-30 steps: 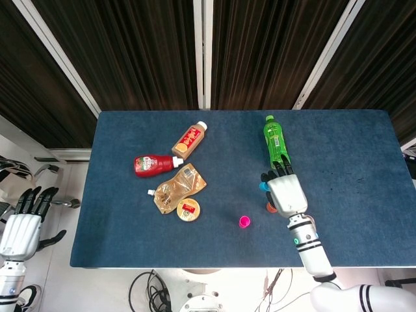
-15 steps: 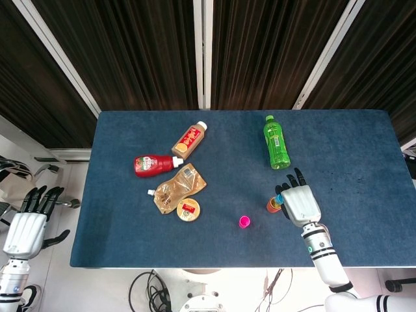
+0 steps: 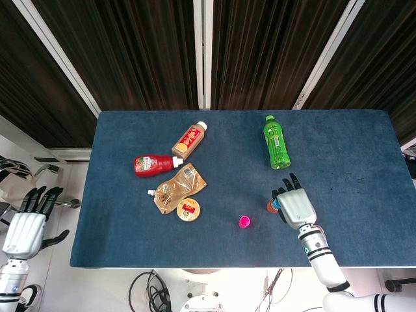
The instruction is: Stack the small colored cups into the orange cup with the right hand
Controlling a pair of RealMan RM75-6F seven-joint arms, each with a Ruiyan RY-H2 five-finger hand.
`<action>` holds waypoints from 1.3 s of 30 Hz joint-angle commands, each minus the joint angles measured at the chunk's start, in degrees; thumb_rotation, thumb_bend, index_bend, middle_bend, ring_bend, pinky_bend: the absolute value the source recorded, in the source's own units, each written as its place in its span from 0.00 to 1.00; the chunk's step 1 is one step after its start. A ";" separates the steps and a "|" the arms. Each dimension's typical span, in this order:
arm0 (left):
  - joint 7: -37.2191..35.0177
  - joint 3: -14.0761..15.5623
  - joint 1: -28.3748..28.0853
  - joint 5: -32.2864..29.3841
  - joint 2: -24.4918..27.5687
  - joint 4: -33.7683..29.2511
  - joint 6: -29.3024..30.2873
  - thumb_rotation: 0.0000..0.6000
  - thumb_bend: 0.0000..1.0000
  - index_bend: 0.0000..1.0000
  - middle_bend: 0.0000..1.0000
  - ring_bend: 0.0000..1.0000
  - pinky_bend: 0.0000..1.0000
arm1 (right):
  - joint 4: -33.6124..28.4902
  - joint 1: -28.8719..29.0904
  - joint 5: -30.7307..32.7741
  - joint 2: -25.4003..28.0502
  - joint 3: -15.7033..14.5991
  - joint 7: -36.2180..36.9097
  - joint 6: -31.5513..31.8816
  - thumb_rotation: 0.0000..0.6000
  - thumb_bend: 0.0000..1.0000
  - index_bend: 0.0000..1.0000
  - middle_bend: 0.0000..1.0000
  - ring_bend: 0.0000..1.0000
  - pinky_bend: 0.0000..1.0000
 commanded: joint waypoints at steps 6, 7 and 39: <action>-0.20 0.05 0.08 -0.04 -0.06 0.24 0.11 1.00 0.13 0.08 0.10 0.00 0.05 | -4.22 -0.75 -6.74 1.82 -1.74 2.73 0.84 1.00 0.30 0.06 0.21 0.00 0.00; -0.14 0.05 0.06 -0.05 -0.07 0.22 0.09 1.00 0.13 0.08 0.10 0.00 0.05 | -5.08 -0.85 -7.74 2.17 -2.32 2.91 0.63 1.00 0.30 0.06 0.22 0.00 0.00; -1.63 0.25 1.00 -0.52 -0.16 1.41 0.89 1.00 0.14 0.08 0.10 0.00 0.05 | 1.71 1.12 -5.88 -11.73 -3.82 -4.68 -2.55 1.00 0.32 0.29 0.31 0.02 0.00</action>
